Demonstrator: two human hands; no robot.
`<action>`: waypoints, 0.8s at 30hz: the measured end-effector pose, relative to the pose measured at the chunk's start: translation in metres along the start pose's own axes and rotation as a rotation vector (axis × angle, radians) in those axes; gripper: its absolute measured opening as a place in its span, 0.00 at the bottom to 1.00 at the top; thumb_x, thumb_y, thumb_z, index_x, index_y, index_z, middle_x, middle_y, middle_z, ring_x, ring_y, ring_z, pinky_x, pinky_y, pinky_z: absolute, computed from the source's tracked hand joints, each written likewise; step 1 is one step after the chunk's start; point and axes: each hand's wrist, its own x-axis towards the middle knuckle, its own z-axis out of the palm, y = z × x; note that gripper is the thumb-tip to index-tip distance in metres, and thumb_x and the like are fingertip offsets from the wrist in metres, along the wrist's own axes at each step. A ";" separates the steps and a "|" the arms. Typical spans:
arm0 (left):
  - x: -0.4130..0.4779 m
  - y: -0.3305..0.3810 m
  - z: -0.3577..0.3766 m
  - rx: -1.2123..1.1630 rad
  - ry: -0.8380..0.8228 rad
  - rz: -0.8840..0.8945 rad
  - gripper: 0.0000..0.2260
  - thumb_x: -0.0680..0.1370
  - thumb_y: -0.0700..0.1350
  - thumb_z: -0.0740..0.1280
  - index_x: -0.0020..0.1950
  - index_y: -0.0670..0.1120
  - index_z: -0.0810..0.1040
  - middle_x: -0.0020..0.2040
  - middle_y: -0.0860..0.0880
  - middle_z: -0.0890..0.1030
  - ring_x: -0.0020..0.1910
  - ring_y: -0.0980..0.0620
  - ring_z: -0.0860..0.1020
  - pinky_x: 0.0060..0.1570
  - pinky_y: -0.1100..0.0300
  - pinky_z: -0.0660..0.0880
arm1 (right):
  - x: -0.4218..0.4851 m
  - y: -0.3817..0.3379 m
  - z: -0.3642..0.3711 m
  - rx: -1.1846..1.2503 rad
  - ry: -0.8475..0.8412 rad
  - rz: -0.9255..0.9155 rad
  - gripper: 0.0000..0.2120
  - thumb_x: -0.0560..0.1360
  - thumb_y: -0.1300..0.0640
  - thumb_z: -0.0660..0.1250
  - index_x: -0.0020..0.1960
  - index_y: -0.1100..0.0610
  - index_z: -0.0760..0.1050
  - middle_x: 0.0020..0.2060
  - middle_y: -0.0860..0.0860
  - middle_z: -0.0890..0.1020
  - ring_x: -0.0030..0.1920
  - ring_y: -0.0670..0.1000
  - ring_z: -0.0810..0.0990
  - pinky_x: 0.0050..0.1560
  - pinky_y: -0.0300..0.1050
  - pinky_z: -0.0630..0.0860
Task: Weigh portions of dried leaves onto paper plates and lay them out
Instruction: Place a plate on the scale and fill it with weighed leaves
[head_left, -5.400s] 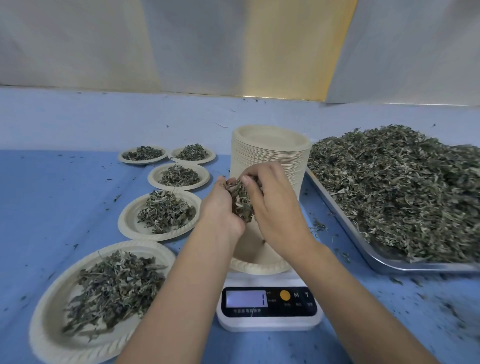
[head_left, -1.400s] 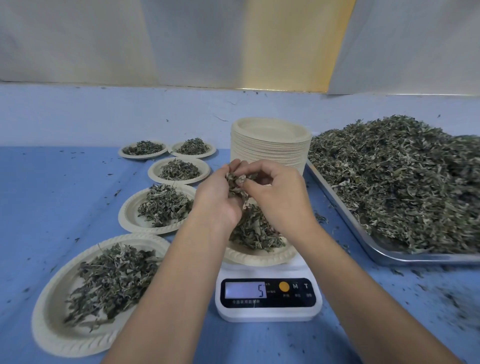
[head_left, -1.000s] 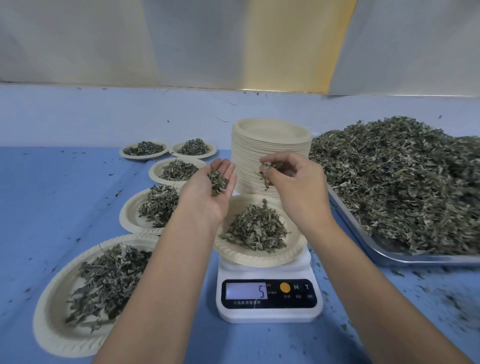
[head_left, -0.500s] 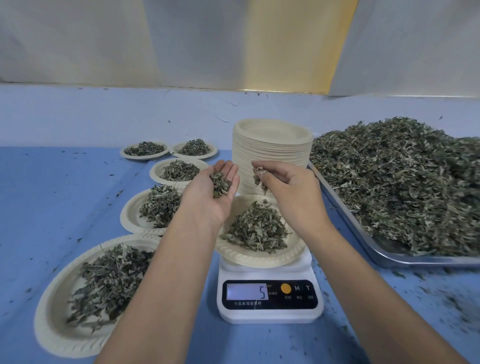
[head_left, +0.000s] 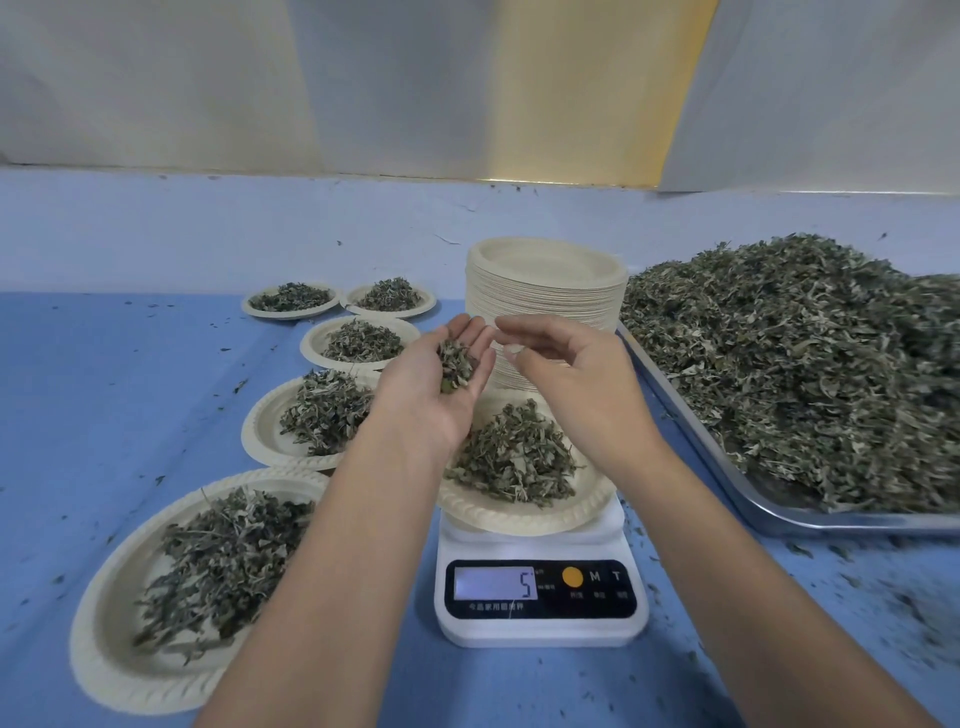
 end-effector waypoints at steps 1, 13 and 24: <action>0.000 -0.001 0.002 0.008 0.003 0.005 0.11 0.82 0.39 0.56 0.43 0.40 0.75 0.38 0.46 0.78 0.37 0.54 0.78 0.40 0.63 0.77 | -0.001 -0.002 0.002 -0.003 -0.026 -0.018 0.13 0.73 0.65 0.68 0.53 0.51 0.81 0.47 0.45 0.84 0.48 0.40 0.81 0.54 0.35 0.76; -0.005 -0.016 0.008 0.143 0.034 0.088 0.13 0.81 0.40 0.57 0.41 0.41 0.78 0.36 0.45 0.79 0.30 0.50 0.78 0.34 0.59 0.79 | -0.009 -0.004 0.018 -0.229 0.019 -0.078 0.13 0.70 0.62 0.74 0.53 0.52 0.81 0.37 0.38 0.79 0.40 0.34 0.77 0.41 0.24 0.71; 0.002 -0.012 0.003 0.049 -0.017 0.065 0.12 0.83 0.40 0.52 0.51 0.38 0.74 0.42 0.44 0.77 0.41 0.51 0.77 0.50 0.57 0.75 | 0.001 0.001 0.007 -0.096 0.112 0.006 0.11 0.73 0.63 0.71 0.54 0.56 0.82 0.39 0.40 0.82 0.43 0.43 0.83 0.52 0.40 0.79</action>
